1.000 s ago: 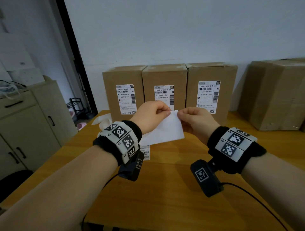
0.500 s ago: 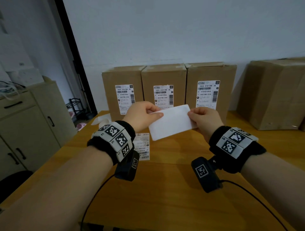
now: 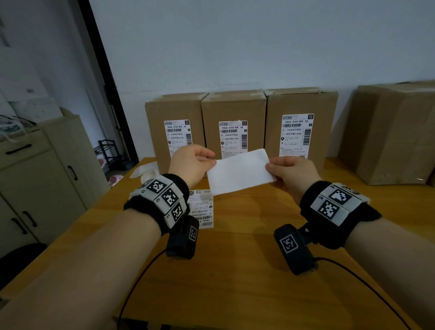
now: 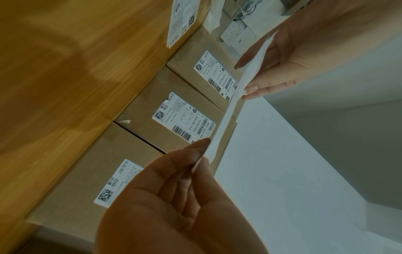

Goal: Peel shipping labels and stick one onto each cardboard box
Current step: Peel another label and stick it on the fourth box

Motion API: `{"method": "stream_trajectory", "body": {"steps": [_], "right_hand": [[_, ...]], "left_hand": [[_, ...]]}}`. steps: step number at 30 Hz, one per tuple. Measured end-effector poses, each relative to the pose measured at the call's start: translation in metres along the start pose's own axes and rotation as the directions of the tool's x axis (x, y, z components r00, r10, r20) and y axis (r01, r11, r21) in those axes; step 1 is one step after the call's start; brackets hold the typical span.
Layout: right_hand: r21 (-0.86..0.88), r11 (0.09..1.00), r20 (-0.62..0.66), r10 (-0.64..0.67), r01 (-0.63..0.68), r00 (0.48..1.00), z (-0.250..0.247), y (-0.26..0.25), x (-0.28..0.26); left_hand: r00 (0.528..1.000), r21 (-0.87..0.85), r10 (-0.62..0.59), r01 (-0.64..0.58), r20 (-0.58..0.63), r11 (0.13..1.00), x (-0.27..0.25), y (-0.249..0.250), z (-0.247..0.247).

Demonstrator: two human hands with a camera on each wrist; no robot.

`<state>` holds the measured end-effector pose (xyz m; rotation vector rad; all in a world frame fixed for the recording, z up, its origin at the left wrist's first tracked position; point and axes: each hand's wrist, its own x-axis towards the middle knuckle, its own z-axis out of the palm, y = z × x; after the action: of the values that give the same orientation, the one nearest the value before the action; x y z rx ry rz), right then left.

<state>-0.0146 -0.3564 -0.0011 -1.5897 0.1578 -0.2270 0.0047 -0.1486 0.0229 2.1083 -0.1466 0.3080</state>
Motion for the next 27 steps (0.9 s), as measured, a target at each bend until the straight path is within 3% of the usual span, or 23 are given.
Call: {"method": "stream_trajectory", "body": {"steps": [3,7,10,13,18,22,27], "right_hand": [[-0.006,1.0,-0.028,-0.012,0.012,1.0,0.001,0.001,0.0],[-0.03,0.999,-0.078,-0.022,0.02,0.997,0.001,0.0,0.0],[-0.251,0.962,-0.105,-0.141,0.111,0.984,0.004,0.0,-0.003],[-0.406,0.876,-0.006,-0.287,0.26,0.958,0.013,-0.002,-0.012],[-0.468,0.799,0.202,-0.319,0.377,0.926,0.035,-0.007,-0.027],[-0.539,0.732,0.227,-0.35,0.417,0.909,0.041,-0.009,-0.029],[-0.535,0.745,0.213,-0.338,0.399,0.917,0.037,-0.008,-0.028]], "left_hand": [[0.999,-0.031,-0.038,0.039,0.037,0.999,-0.002,0.002,0.0],[0.97,-0.119,-0.165,0.188,0.181,0.975,-0.006,0.007,0.001],[0.974,-0.148,-0.161,0.185,0.157,0.972,-0.007,0.007,0.002],[0.981,-0.162,-0.151,0.17,0.121,0.972,-0.006,0.008,0.006],[0.986,-0.153,-0.126,0.142,0.105,0.978,-0.007,0.014,0.016],[0.99,-0.144,-0.114,0.126,0.085,0.981,-0.008,0.016,0.021],[0.996,-0.146,-0.068,0.077,0.066,0.986,-0.008,0.016,0.022]]}}
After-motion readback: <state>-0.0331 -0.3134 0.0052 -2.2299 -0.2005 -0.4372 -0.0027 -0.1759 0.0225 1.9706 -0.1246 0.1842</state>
